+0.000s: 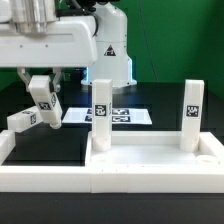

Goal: Assemble desk

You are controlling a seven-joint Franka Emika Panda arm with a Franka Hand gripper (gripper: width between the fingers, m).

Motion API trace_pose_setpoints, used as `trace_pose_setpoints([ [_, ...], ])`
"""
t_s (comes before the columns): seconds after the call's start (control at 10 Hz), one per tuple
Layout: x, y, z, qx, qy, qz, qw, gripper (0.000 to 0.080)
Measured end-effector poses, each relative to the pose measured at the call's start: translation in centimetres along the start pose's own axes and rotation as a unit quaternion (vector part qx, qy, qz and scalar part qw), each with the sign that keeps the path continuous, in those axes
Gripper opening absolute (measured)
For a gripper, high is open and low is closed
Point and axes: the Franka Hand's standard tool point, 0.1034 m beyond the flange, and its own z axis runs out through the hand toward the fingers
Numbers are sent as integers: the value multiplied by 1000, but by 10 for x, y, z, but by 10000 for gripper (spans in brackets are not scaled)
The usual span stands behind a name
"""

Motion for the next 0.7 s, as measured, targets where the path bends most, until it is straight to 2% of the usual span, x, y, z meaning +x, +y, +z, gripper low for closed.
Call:
trace_pose_setpoints([
  [0.1, 13, -3, -8, -12, 46, -7, 999, 289],
  [0.2, 8, 0, -4, -18, 59, -8, 998, 289],
  [0.4, 9, -2, -4, -15, 55, -10, 998, 289],
  [0.7, 38, -35, -21, -7, 71, -37, 997, 289],
])
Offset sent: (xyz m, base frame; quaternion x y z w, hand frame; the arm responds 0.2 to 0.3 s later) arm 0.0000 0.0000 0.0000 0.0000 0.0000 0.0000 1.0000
